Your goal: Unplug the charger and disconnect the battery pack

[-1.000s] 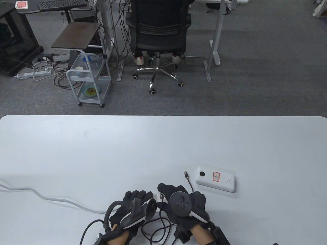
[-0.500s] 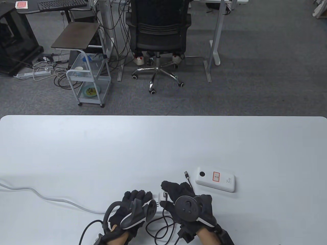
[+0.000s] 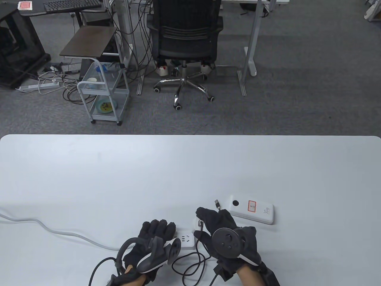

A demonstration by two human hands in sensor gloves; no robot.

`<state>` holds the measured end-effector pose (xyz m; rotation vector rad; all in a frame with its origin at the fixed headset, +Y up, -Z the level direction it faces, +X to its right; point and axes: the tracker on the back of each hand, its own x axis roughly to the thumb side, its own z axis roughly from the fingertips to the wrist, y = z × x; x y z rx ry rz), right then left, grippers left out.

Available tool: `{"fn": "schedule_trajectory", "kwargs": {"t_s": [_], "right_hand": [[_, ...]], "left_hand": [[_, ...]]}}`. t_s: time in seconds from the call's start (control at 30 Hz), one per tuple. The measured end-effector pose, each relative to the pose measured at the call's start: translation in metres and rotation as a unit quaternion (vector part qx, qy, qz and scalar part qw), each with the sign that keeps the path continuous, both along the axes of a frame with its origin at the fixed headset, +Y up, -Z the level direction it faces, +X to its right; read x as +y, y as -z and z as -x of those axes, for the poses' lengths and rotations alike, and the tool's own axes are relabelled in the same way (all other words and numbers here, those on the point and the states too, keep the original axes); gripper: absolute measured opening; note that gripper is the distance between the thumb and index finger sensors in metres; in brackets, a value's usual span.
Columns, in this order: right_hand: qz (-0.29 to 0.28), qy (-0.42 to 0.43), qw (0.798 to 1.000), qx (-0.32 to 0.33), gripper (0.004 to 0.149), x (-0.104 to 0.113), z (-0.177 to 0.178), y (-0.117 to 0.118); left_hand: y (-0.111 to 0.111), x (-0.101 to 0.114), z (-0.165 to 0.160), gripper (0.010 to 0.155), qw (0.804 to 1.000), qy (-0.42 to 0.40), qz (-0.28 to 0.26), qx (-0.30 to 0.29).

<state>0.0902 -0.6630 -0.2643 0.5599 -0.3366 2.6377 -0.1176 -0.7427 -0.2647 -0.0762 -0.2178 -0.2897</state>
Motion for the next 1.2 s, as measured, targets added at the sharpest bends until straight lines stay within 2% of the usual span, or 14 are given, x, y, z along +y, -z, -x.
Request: {"fn": "schedule_trajectory", "kwargs": {"t_s": [0.63,0.77,0.93,1.07,1.2], "right_hand": [[-0.018,-0.001,0.994,-0.107,0.07,0.002,-0.084,-0.011],[-0.018,-0.076,0.987,-0.14,0.07,-0.005,-0.094,-0.007],[0.046,-0.154,0.977,-0.142,0.069,-0.021,-0.093,0.003],[0.067,-0.292,0.942,-0.153,0.07,-0.042,-0.085,0.011],[0.11,-0.325,0.929,-0.137,0.07,-0.061,-0.082,0.021]], "left_hand": [[0.0,0.005,0.021,0.083,0.999,-0.03,-0.008,0.013],[0.001,0.003,0.021,0.083,1.0,-0.025,-0.003,0.015],[0.001,0.003,0.022,0.083,1.0,-0.027,0.001,0.016],[0.001,0.003,0.022,0.083,0.999,-0.029,0.003,0.017],[0.001,0.004,0.022,0.084,0.999,-0.031,0.004,0.017]]}}
